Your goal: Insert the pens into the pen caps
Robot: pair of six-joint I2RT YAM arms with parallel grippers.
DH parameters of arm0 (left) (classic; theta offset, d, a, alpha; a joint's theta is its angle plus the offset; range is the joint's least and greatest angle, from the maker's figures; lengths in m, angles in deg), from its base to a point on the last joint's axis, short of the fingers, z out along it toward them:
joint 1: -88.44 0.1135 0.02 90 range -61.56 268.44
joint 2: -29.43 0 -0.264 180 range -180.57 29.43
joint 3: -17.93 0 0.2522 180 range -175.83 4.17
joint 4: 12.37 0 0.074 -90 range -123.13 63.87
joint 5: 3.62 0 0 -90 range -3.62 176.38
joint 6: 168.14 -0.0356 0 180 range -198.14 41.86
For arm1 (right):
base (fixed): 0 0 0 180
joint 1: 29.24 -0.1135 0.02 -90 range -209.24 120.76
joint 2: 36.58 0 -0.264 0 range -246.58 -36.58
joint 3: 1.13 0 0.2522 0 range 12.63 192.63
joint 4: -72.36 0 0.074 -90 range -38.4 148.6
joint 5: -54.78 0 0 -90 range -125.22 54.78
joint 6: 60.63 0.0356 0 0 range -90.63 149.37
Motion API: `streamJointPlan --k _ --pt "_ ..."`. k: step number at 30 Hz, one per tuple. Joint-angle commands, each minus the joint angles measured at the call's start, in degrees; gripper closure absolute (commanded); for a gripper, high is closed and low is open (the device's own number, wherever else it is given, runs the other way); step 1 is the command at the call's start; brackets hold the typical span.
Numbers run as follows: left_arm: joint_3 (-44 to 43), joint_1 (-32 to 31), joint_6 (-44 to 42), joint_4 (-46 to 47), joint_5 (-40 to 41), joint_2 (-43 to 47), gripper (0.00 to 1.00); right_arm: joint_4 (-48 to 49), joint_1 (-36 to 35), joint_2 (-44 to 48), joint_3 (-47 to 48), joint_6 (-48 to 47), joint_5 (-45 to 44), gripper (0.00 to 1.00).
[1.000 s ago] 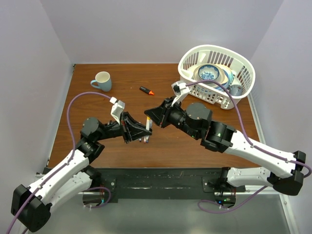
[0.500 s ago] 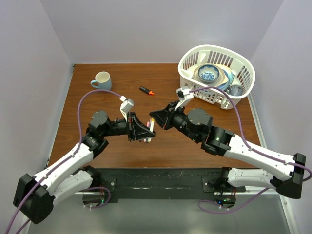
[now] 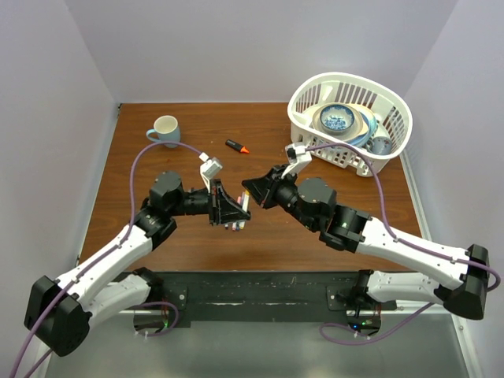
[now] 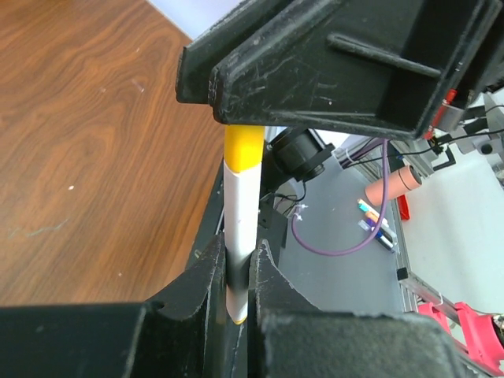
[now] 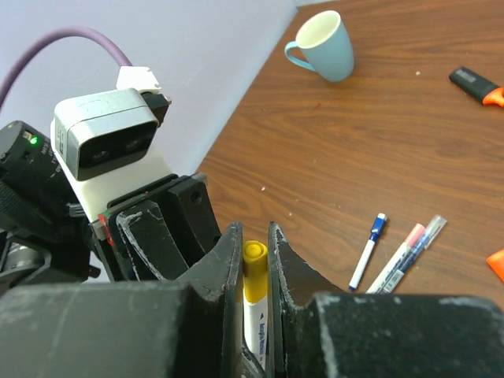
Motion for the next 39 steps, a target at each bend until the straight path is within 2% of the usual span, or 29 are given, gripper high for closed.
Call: streamJointPlan --k 1,6,9,16,22,25,26,27,28,30,31,33,36,37,39 --pt "-7.32 4.40 -1.50 13.88 10.19 -0.39 1.00 -14.32 -6.12 -3.43 -4.96 5.28 15.25 1.00" --pt "-6.09 9.77 1.22 17.48 5.62 -1.00 1.00 -13.96 -6.38 -2.19 -7.35 5.02 18.24 1.00" --pt "-6.18 10.22 2.10 18.53 5.35 -2.06 1.00 -12.22 -6.73 -3.24 -8.40 5.63 21.13 1.00" --pt "-3.28 10.48 11.59 31.54 2.11 -4.26 1.00 -4.31 -9.90 -5.71 -11.12 5.46 21.31 1.00" --pt "-4.15 10.92 9.75 28.04 2.27 -3.47 1.00 -3.25 -10.25 -4.92 -12.09 6.42 22.63 1.00" --pt "-3.89 10.92 7.82 24.10 2.80 -1.98 1.00 -5.61 -10.25 -1.94 -10.17 6.78 19.22 1.00" --pt "-3.02 10.92 7.64 23.56 2.89 -1.19 1.00 -9.28 -10.25 -1.15 -9.03 7.21 18.42 1.00" --pt "-2.66 10.92 7.29 22.68 3.33 -0.31 1.00 -10.53 -10.16 -0.44 -7.80 7.39 13.89 1.00" --pt "-2.49 10.92 6.59 19.28 4.20 1.35 1.00 -12.28 -10.16 1.04 -4.91 7.22 11.50 0.98" --pt "-1.70 10.92 4.83 16.01 4.74 2.77 1.00 -16.42 -10.25 2.20 -1.82 7.04 3.61 0.86" --pt "-0.82 10.92 2.39 8.51 5.69 5.03 1.00 -18.78 -10.16 3.77 2.28 5.82 -3.23 0.71" --pt "0.93 10.92 0.71 5.46 7.98 6.37 1.00 -20.90 -10.16 4.75 6.35 3.01 -7.23 0.61" --pt "1.47 10.92 -3.67 -4.28 13.77 7.78 1.00 -22.58 -10.16 5.80 10.05 -0.25 -12.25 0.48" --pt "1.12 10.92 -5.00 -10.40 15.79 7.43 1.00 -22.67 -10.16 5.98 10.32 -0.69 -13.13 0.46" --pt "-0.37 10.92 -8.00 -16.67 22.21 6.38 1.00 -23.46 -10.16 6.85 10.32 -1.31 -14.89 0.42"
